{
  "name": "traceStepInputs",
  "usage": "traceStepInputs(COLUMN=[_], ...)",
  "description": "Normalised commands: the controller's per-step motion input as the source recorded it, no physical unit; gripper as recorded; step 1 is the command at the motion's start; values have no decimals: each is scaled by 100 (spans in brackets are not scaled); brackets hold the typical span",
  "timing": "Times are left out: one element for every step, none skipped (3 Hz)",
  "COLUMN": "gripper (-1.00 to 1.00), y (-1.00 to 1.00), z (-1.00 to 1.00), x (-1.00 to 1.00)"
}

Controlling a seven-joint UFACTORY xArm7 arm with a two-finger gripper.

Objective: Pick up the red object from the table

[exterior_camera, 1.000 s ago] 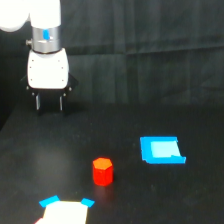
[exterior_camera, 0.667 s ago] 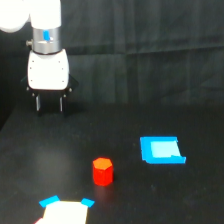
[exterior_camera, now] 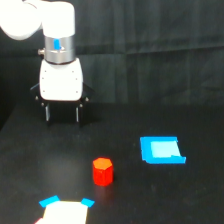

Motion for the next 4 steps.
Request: traceStepInputs(gripper=[100,86,100,88], y=[-100,-100,-100,-100], z=[30,9,36,2], x=[100,100,54,40])
